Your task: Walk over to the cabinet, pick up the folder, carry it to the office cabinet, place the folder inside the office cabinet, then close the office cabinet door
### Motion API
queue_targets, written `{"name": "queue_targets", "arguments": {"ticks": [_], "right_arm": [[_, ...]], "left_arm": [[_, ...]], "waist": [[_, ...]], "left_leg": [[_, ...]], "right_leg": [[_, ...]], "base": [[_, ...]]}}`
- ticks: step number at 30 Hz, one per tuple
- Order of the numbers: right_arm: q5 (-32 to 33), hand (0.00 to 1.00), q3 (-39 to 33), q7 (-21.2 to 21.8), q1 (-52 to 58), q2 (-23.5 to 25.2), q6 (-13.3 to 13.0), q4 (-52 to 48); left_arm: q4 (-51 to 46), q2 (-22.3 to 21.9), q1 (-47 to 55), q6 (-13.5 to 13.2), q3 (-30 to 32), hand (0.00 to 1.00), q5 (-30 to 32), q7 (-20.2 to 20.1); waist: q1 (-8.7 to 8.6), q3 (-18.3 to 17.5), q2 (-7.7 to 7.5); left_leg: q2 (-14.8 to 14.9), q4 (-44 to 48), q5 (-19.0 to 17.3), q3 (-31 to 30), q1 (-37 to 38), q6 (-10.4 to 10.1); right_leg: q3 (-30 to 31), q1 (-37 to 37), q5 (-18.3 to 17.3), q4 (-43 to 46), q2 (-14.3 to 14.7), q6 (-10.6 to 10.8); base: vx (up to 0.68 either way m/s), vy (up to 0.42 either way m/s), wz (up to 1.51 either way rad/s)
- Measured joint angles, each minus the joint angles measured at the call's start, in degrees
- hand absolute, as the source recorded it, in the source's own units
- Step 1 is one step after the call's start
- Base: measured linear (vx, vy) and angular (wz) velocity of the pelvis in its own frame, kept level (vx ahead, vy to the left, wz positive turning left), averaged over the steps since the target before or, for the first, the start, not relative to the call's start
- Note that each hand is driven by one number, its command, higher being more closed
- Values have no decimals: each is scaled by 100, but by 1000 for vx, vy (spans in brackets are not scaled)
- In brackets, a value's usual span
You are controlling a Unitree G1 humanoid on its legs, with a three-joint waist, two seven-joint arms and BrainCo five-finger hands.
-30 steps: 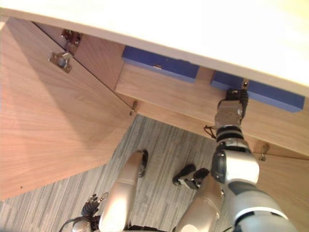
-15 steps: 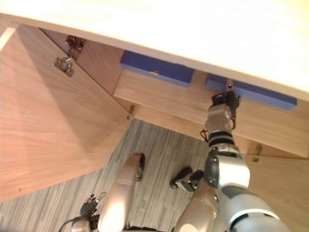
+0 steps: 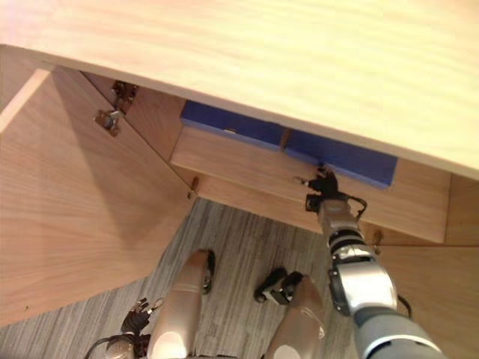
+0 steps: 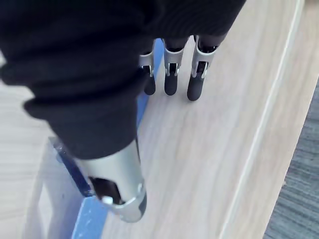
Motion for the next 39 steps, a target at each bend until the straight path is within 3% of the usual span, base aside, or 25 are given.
{"name": "queue_targets", "arguments": {"ticks": [5,10,15,22,25,28,31,33,36,39], "right_arm": [[-690,0,6,401,315,-155,-17,35],[-2548,0,456,778,678,-166,-40,-153],[-3318,0,742,1023,929,-134,-7,-228],[-3572,0,962,1176,1211,211,131,-241],[-3593,0,1213,1501,1422,618,185,-258],[-3674,0,1446,1680,1638,1055,184,-247],[-3779,0,1580,1741,1649,1084,175,-246],[-3783,0,1564,1711,1712,1084,152,-247],[-3324,0,869,1387,2197,1270,57,-261],[-2405,0,-102,813,2874,1704,-38,-325]], "left_arm": [[5,9,4,97,38,0,136,-189],[-65,0,80,159,128,0,316,-331],[-132,-8,183,220,143,0,337,-375],[-154,-15,194,267,176,0,338,-445],[-150,-41,197,291,270,0,339,-496],[-26,-15,177,302,382,0,401,-521],[148,-14,147,307,478,0,437,-543],[305,9,113,308,512,0,439,-544],[443,9,2,303,608,0,520,-535],[441,-42,-65,244,620,0,635,-439]], "waist": [[51,-81,-16],[71,-183,-61],[122,-319,-76],[165,-384,-105],[190,-467,-162],[186,-784,-274],[160,-953,-310],[95,-1097,-357],[-6,-1222,-398],[-71,-1317,-389]], "left_leg": [[-55,-50,8,-12,107,23],[-40,-304,67,88,366,47],[-24,-600,137,105,618,41],[-20,-1645,546,163,1304,-3],[88,-2608,962,298,1859,-53],[229,-4120,1680,573,2527,-178],[334,-5271,2206,855,3135,-279],[371,-5561,2323,951,3292,-309],[388,-5642,2317,1105,3549,-318],[398,-5653,2213,1437,3839,-309]], "right_leg": [[-79,169,12,-42,-66,22],[-108,387,83,-251,-57,90],[-216,659,188,-588,37,136],[-405,1254,597,-1595,321,200],[-463,1644,1016,-2551,717,181],[-400,1976,1727,-4040,1348,139],[-260,2400,2390,-5365,1913,80],[-200,2560,2637,-5872,2117,53],[-56,2821,2740,-6180,2238,59],[280,2958,2830,-6299,2285,67]], "base": [[-5,22,6],[0,0,0],[37,8,1],[61,-14,-1],[66,-57,-24],[93,-107,-41],[68,-166,-51],[12,-146,-29],[-5,-59,-23],[-19,13,-57]]}}
